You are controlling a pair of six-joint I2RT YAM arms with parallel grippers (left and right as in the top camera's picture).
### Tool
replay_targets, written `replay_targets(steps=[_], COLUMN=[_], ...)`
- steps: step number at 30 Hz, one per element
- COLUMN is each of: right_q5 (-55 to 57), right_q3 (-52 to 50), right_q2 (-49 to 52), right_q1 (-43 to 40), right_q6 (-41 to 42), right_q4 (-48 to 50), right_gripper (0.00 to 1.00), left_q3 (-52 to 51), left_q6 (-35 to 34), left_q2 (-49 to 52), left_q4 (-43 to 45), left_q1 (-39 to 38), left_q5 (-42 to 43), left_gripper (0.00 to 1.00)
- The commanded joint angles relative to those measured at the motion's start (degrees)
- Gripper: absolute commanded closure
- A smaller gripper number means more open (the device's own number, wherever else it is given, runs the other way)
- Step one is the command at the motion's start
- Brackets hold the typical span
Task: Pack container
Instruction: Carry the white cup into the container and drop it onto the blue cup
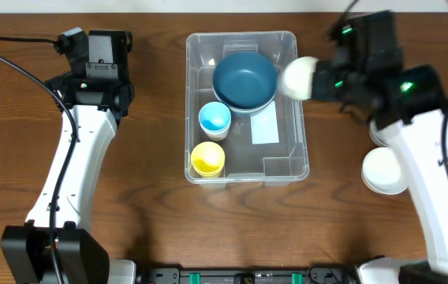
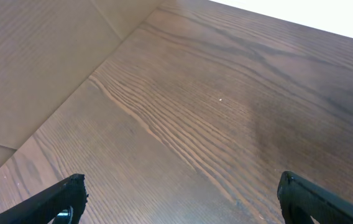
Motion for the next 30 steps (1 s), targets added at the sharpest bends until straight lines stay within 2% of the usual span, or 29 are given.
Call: replay_targets(steps=[1, 6, 12, 23, 30], right_q5=[0.7, 5.3, 8.1, 9.6, 9.6], right_q3=[0.2, 0.1, 0.1, 0.1, 0.1], right_q2=[0.8, 3.2, 7.6, 15.7, 17.1], right_q1=[6.8, 15.7, 21.4, 22.4, 22.5], right_q6=[-0.9, -0.9, -0.9, -0.9, -0.9], right_q4=[0.4, 2.1, 3.9, 7.9, 9.4], right_gripper=[0.99, 0.99, 0.99, 0.99, 0.99], left_q3=[0.2, 0.2, 0.2, 0.2, 0.2], left_q6=[0.3, 0.3, 0.3, 0.3, 0.3], left_q2=[-0.9, -0.9, -0.9, -0.9, -0.9], left_q4=[-0.2, -0.2, -0.2, -0.2, -0.2], left_q1=[0.2, 0.2, 0.2, 0.2, 0.2], left_q5=[-1.3, -1.3, -1.3, -1.3, -1.3], left_gripper=[0.02, 0.02, 0.02, 0.02, 0.02])
